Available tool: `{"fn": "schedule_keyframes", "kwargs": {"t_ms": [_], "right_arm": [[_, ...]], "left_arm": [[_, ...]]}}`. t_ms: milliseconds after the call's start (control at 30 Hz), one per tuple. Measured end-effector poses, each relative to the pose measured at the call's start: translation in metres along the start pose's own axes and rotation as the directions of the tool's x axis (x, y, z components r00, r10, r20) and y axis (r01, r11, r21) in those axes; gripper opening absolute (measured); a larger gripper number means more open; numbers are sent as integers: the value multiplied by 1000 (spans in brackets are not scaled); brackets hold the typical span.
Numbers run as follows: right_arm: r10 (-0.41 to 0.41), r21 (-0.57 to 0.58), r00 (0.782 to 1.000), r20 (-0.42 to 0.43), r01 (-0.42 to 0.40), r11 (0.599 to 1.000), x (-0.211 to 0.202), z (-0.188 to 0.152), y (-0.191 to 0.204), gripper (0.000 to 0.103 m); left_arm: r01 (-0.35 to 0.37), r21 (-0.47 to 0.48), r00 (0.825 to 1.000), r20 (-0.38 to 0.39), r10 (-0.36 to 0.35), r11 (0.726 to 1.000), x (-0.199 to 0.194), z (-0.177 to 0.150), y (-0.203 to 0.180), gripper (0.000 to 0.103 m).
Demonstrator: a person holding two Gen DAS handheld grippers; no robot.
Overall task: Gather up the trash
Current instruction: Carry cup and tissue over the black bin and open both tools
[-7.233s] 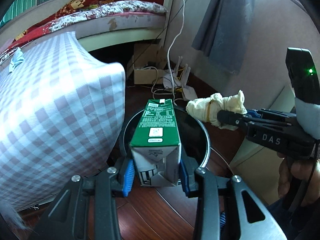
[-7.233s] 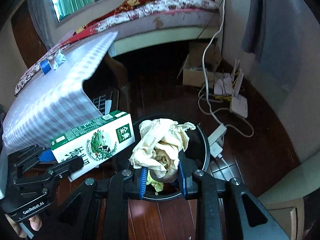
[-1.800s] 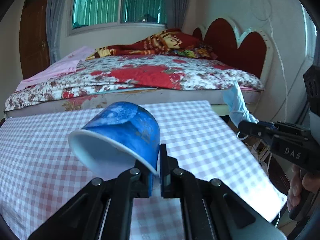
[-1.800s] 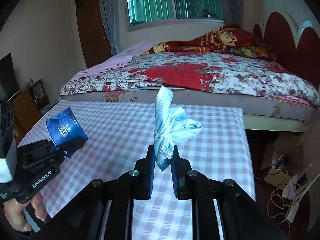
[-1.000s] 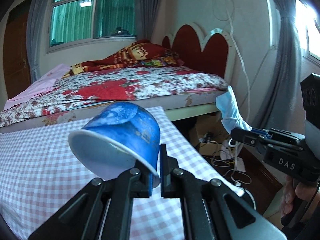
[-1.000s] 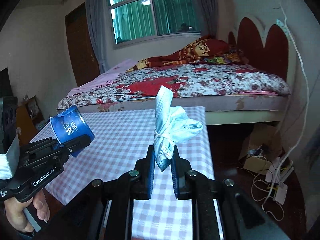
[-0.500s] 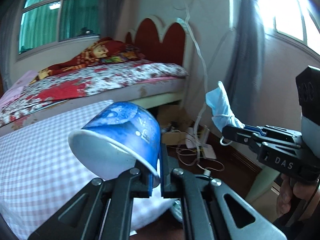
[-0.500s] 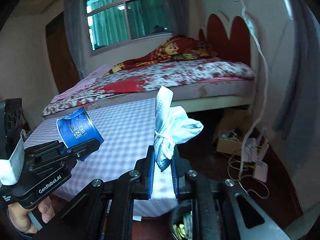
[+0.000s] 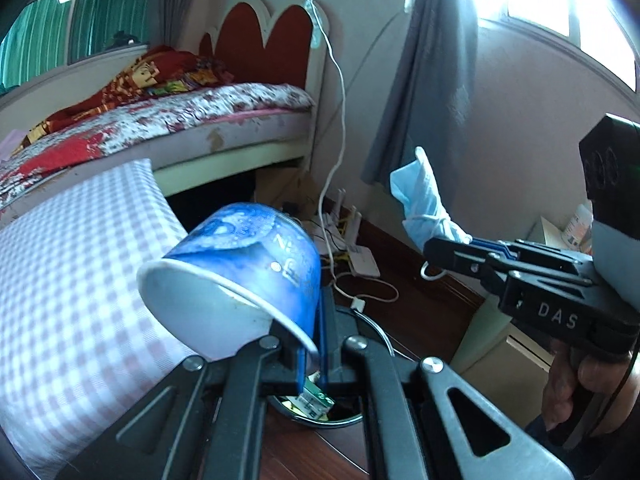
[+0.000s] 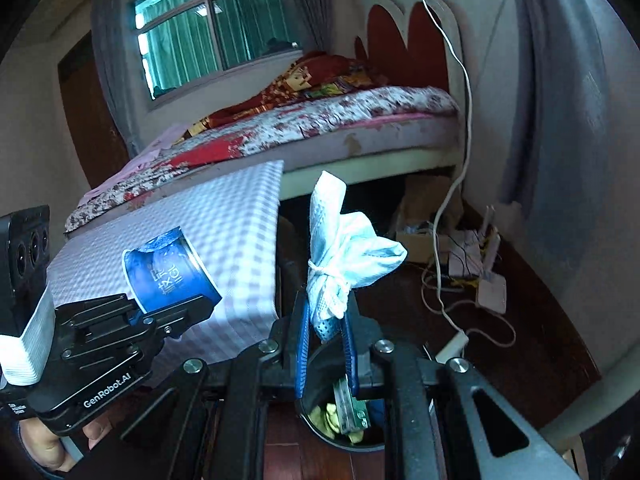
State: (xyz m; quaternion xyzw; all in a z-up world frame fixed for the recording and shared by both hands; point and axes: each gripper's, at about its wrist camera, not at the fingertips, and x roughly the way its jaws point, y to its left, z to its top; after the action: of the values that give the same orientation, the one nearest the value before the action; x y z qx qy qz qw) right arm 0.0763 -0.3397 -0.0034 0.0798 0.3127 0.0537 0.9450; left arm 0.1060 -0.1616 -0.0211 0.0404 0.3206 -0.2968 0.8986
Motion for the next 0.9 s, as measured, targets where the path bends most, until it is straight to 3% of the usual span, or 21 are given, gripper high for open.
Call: {"fn": "schedule_keyframes", "kwargs": {"t_ms": [467,900], "right_arm": [[-19,42,985,-170,26,999,40,-67,-42,16],[-8,26,954,-299,17,1000,111,-98,-63,16]], "left_arm": [[84,-9,986,-144,-84,996,51,-52,-25,5],[52,-117,969,-233,-78,992,108,-81,-11,5]]}}
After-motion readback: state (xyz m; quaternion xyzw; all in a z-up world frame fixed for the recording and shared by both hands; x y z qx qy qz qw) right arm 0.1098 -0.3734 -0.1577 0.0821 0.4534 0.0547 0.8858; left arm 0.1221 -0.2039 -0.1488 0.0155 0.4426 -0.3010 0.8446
